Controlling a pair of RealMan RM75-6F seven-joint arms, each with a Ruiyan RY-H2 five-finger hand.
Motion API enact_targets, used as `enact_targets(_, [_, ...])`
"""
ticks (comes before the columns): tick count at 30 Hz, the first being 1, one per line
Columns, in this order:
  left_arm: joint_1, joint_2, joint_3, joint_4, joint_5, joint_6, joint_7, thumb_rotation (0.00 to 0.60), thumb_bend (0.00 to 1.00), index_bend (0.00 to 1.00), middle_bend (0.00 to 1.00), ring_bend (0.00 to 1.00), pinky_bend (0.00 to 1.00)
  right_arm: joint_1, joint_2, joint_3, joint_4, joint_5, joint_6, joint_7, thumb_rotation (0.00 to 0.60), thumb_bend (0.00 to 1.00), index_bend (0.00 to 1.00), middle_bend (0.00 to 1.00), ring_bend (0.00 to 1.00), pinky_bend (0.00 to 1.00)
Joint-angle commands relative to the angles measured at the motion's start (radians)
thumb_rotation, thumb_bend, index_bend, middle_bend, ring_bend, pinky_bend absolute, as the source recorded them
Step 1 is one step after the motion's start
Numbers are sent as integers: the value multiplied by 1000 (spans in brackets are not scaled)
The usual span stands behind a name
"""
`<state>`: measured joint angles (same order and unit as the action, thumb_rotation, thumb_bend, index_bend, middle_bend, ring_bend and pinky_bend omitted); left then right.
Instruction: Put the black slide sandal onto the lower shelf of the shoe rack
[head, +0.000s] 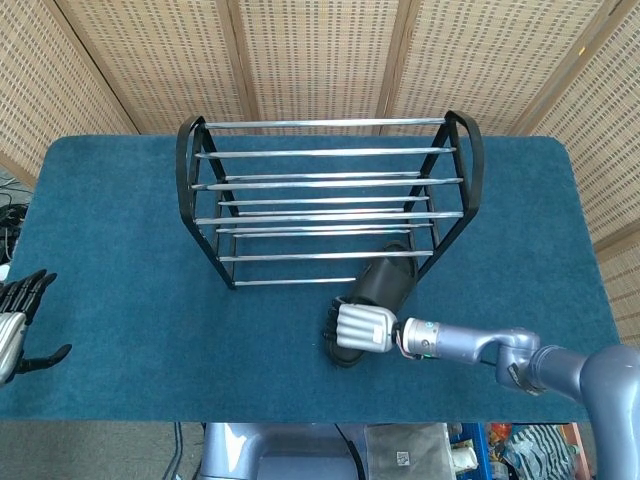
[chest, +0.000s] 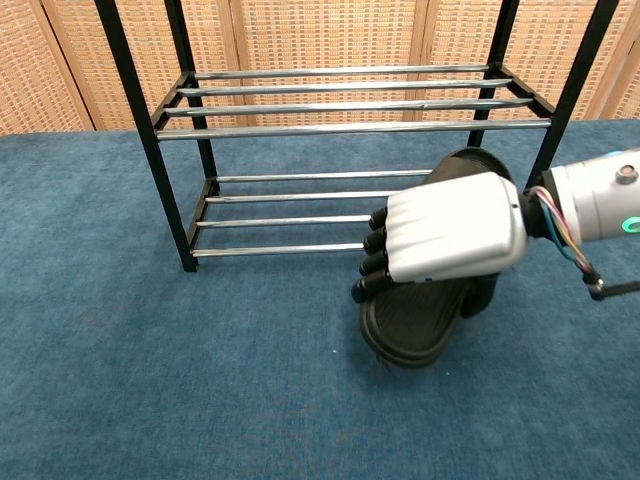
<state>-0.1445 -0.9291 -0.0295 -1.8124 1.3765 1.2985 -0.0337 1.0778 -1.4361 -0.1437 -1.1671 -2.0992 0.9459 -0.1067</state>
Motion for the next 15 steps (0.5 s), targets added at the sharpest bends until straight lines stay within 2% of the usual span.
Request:
enact_targets(1, [-9,-4,-6,-1,-18,-13,13,600,239,0,0,0,0,42,-63,-25,131,-35,70,98,600,668,519,491,474,500])
enact_targets(7, [-17,-7,-11,-5,-39,-26,28,600,239,0,0,0,0,75,-106,-27,228,-39,109,144,600,706,519,488,474,500])
enact_targets(15, [-20,-3,-12,1,-43,-33,11,600,239,0,0,0,0,118,-157,-32,327,-27,95,160,600,726,519,479,474,500])
